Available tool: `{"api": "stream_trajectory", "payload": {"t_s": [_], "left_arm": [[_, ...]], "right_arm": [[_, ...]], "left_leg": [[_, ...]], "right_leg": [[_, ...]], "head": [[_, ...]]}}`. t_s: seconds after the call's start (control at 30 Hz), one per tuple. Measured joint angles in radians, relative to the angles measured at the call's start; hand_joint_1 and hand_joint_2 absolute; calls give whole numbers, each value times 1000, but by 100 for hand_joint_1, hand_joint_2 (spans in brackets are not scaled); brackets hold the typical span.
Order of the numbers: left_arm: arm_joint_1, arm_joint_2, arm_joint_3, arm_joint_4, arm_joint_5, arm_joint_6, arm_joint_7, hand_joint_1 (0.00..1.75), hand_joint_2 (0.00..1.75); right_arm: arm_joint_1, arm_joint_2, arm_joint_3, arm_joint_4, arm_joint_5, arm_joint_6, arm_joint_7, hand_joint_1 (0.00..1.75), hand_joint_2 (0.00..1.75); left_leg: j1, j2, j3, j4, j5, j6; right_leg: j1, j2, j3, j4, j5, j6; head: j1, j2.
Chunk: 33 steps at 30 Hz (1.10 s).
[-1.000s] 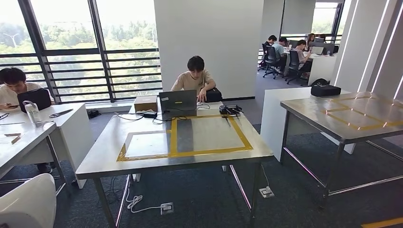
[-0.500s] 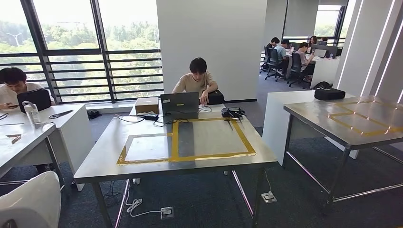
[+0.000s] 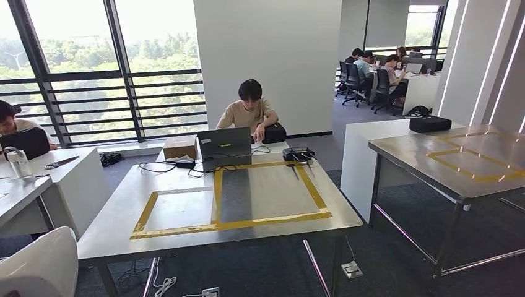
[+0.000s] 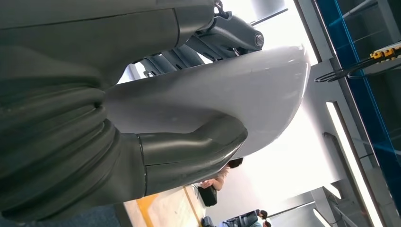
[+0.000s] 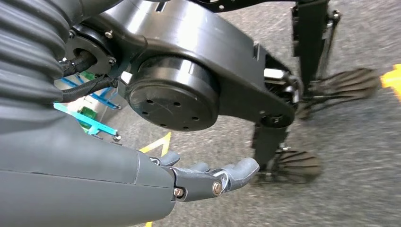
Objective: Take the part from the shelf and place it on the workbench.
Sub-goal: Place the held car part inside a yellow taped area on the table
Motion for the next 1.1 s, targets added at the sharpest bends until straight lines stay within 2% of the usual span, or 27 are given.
{"api": "stream_trajectory", "payload": {"t_s": [0.03, 0.07, 0.13, 0.17, 0.2, 0.23, 0.27, 0.3, 0.37, 0.4, 0.43, 0.47, 0.53, 0.57, 0.6, 0.67, 0.73, 0.77, 0.8, 0.83, 0.87, 0.9, 0.93, 0.97, 1.03, 1.07, 1.1], "left_arm": [[4, 2, 0, 0, 0, 0, 0, 175, 175], [7, 4, 0, -1, 0, 0, -1, 175, 175], [13, 7, 0, -3, -1, 0, -3, 175, 175], [15, 8, 0, -5, -1, 0, -5, 175, 175], [17, 10, 0, -7, -2, 0, -6, 175, 175], [20, 10, 0, -8, -2, 0, -7, 175, 175], [23, 11, 0, -8, -2, 0, -7, 175, 175], [24, 11, 0, -8, -2, 0, -7, 175, 175], [26, 11, 0, -8, -2, 0, -7, 175, 175], [26, 11, 0, -9, -2, 0, -7, 175, 175], [27, 10, 0, -9, -2, 0, -7, 175, 175], [27, 10, 0, -8, -2, 0, -6, 175, 175], [27, 5, 0, -6, -4, 0, -4, 175, 175], [28, 2, -1, -8, -6, 0, -2, 175, 175], [27, 1, -1, -10, -7, 1, -1, 175, 175], [25, 1, -2, -19, -9, 1, -1, 175, 175], [25, 1, -2, -22, -10, 2, -1, 175, 175], [27, 1, -3, -22, -11, 2, -1, 175, 175], [28, 1, -3, -22, -12, 2, 2, 175, 175], [30, 1, -3, -22, -13, 3, 6, 175, 175], [32, 2, -3, -21, -16, 3, 13, 175, 175], [35, 3, -3, -20, -21, 3, 21, 175, 175], [37, 5, -3, -17, -27, 3, 30, 175, 175], [38, 6, -3, -12, -33, 3, 38, 175, 175], [38, 9, -5, 6, -42, 4, 52, 175, 175], [37, 9, -6, 14, -44, 5, 58, 175, 175], [35, 10, -7, 19, -46, 6, 62, 175, 175]], "right_arm": [[0, 0, 0, 0, 0, 0, 0, 0, 175], [-1, 0, 0, 0, 1, 0, 2, 0, 175], [-3, 0, 0, 0, 3, 1, 6, 0, 175], [-5, -1, 0, 0, 5, 2, 7, 0, 175], [-7, -1, 0, 0, 6, 2, 4, 0, 175], [-8, -1, 0, 0, 7, 3, 0, 0, 175], [-8, -1, 1, 0, 7, 3, -4, 0, 175], [-7, -1, 1, 0, 8, 4, -7, 0, 175], [-2, -1, 1, 0, 9, 4, -8, 0, 175], [0, -1, 1, 0, 10, 4, -8, 0, 175], [2, -1, 1, 0, 10, 4, -8, 0, 175], [6, -1, 1, 1, 10, 4, -9, 0, 175], [14, -1, 1, 5, 11, 4, -26, 0, 175], [17, -1, 1, 7, 12, 4, -31, 0, 175], [15, -1, 1, 8, 13, 4, -24, 0, 175], [6, -1, 1, 7, 13, 4, -5, 0, 175], [-2, -2, 1, 7, 13, 4, -20, 0, 175], [-3, -3, 1, 7, 14, 4, -36, 0, 175], [-3, -4, 1, 7, 15, 4, -52, 0, 175], [-2, -4, 1, 7, 16, 4, -63, 0, 175], [-1, -4, 1, 7, 17, 4, -67, 0, 175], [-1, -3, 1, 7, 17, 3, -66, 0, 175], [-1, -2, 1, 7, 17, 3, -63, 0, 175], [1, -2, 1, 8, 17, 2, -59, 0, 175], [1, 0, 1, 10, 17, 1, -64, 0, 175], [1, 0, 1, 11, 17, 1, -67, 0, 175], [-1, 1, 1, 12, 17, 1, -70, 0, 175]], "left_leg": [[-4, 4, 6, -45, 76, 4], [-7, 5, 14, -73, 121, 8], [-5, -1, 41, -76, 109, 19], [-5, -6, 60, -77, 97, 26], [-5, -8, 82, -77, 81, 33], [-6, -11, 106, -78, 62, 40], [-9, -13, 130, -79, 40, 45], [-12, -16, 157, -80, 17, 50], [-18, -24, 217, -82, -33, 55], [-21, -27, 250, -82, -58, 56], [-25, -29, 282, -83, -84, 57], [-27, -30, 308, -84, -109, 57], [-30, -38, 353, -83, -161, 54], [-28, -43, 375, -83, -179, 51], [-27, -48, 392, -76, -185, 45], [-23, -44, 378, -9, -154, 33], [-22, -27, 289, 127, -112, 22], [-19, -20, 238, 186, -117, 17], [-16, -16, 192, 220, -151, 13], [-14, -15, 153, 232, -205, 11], [-12, -14, 121, 224, -256, 9], [-11, -13, 95, 198, -286, 8], [-10, -12, 75, 156, -276, 7], [-10, -11, 59, 97, -205, 8], [-12, -10, 36, -17, 10, 13], [-13, -11, 29, -43, 87, 18], [-14, -11, 24, -48, 117, 22]], "right_leg": [[2, -1, 21, -13, -18, 5], [7, -1, 46, -23, -26, 11], [11, -2, 65, 0, -1, 23], [11, -1, 48, 52, 29, 26], [10, 0, 9, 122, 49, 26], [9, 1, -43, 194, 50, 27], [11, 1, -98, 253, 26, 27], [13, 1, -152, 288, -20, 28], [17, 1, -243, 292, -118, 25], [19, 2, -279, 269, -135, 20], [21, 2, -310, 232, -108, 14], [24, 3, -337, 180, -17, 6], [34, 4, -371, 86, 196, -6], [39, 4, -372, 59, 262, -9], [45, 5, -363, 49, 273, -10], [44, 5, -323, 45, 246, -20], [40, 5, -272, 41, 213, -32], [39, 5, -244, 37, 192, -36], [38, 5, -214, 33, 172, -38], [36, 5, -183, 29, 152, -39], [33, 7, -152, 25, 132, -38], [30, 10, -120, 21, 111, -36], [26, 14, -89, 19, 88, -32], [24, 18, -65, 17, 64, -27], [23, 23, -33, 23, 17, -16], [23, 25, -26, 23, -2, -10], [24, 26, -18, 20, -16, -3]], "head": [[0, 0], [-1, 0], [2, 0], [4, 0], [5, 0], [7, 0], [7, 0], [7, 0], [8, 0], [8, 0], [9, 0], [9, 0], [8, -1], [7, -2], [7, -2], [8, -2], [6, -2], [5, -2], [5, -2], [5, -2], [4, -2], [4, -2], [4, -2], [3, -2], [2, -3], [2, -4], [3, -4]]}}
